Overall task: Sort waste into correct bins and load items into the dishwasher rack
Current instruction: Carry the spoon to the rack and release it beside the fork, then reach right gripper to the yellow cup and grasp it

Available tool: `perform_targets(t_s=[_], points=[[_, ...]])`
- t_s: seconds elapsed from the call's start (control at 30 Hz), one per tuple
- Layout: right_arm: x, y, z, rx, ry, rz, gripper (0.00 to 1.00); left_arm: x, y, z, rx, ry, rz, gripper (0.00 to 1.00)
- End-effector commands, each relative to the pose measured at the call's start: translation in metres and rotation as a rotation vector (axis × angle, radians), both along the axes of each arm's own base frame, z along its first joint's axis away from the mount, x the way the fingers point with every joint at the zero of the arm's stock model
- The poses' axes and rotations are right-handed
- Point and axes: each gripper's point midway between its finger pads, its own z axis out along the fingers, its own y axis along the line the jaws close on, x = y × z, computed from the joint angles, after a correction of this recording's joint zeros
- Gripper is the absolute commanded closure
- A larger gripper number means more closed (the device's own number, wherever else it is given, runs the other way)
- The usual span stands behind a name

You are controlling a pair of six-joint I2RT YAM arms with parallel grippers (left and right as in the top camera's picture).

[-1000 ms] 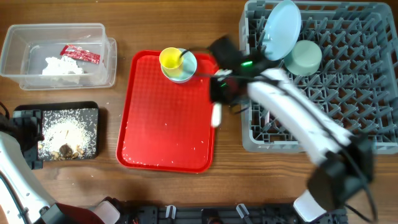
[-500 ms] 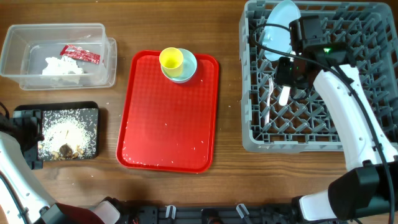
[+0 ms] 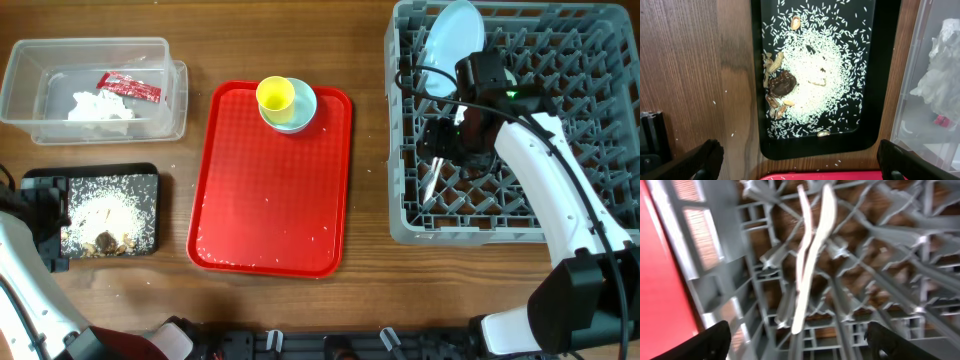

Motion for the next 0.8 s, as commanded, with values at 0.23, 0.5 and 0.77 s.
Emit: perform_targets(t_s=[0.23,0.5,0.77], points=[[0.047,0.164,0.127,0.652,-0.432,0.392,0.10,0.000,0.003,0.003,0.009,-0.006,0.008,0.00],[0.054,0.260,0.129,0.494,-0.435,0.590,0.16,0.000,0.003,0.003,0.009,-0.006,0.008,0.00],[0.106,0.297,0.095,0.374,-0.348,0.682,0.13,0.000,0.003,0.003,0.009,-0.006,0.008,0.00]])
